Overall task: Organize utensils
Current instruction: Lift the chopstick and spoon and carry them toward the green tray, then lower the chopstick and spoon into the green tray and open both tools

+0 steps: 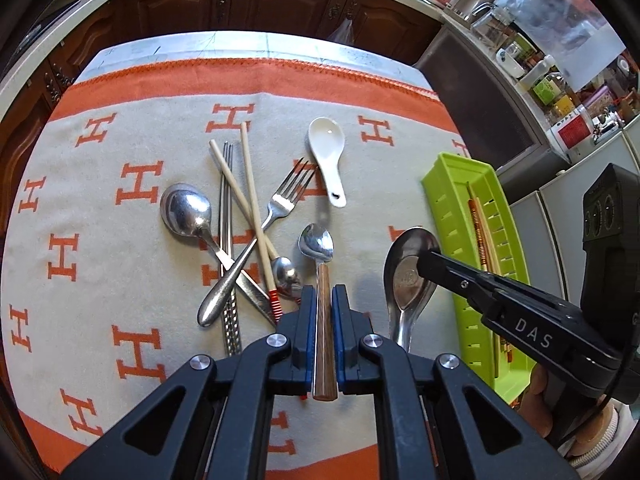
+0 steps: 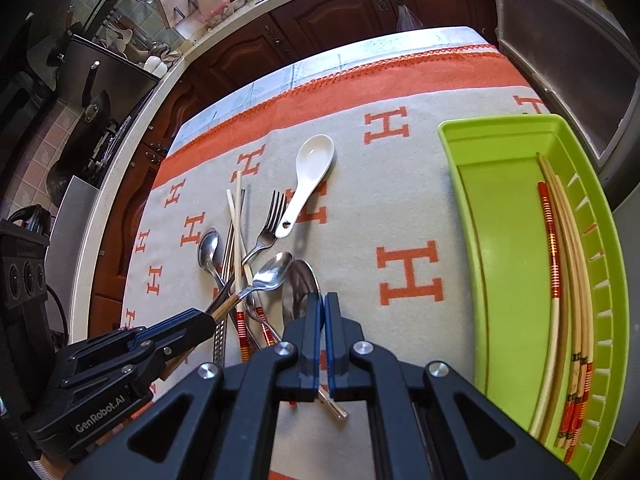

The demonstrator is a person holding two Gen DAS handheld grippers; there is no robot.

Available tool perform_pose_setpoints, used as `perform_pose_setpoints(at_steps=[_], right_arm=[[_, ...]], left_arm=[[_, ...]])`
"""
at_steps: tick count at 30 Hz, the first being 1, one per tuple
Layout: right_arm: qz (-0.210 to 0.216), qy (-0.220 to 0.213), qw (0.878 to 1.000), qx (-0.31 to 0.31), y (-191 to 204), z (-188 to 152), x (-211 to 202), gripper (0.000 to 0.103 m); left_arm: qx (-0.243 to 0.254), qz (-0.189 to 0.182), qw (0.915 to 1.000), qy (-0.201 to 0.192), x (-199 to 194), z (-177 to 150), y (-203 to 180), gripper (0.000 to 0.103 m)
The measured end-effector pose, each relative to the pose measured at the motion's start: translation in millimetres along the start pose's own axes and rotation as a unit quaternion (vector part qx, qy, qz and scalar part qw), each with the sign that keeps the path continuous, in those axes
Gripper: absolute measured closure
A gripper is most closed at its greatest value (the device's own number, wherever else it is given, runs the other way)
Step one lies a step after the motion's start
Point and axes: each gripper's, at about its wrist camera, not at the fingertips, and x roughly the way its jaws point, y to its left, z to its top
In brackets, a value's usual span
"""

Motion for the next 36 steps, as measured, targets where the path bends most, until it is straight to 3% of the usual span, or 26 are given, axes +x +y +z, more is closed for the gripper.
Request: perform_pose_setpoints(at_steps=[16,22,30,34,36], right_arm=[[-0.003,-0.04,0.999,0.035,-27.7,-0.4,-52.6,0.101],[-0.052,-0.061,0.996,0.042,-66.9,4.4,-85.7,0.101],[-0.124,-0.005,0.992,-0.002,-105.7,5.2,-68.4,0.101],[-0.134,0.017,0.99,-0.027,-113.3,8.7,-58.0,0.101],[-0.136,0.026,0.99,-0.031,-114.5,11.0,-53.0,0.099]], left_arm=[[0.075,-0.054,0.9946,-0.045,-50.1,22.8,-75.4,0.098],[0.114,-0.08,0.9894,-0.042,-38.4,28.0,-121.8,0.098],[0.139,-0.066,0.9881,0.009,22.3,19.2,-166.4,0.098],[0.14,-0.069,0.9864,0.052,45.4,6.5,-169.0,0.098],[0.141,-0.072,0.9848,0.071,51.5,1.0,-168.9,0.091]])
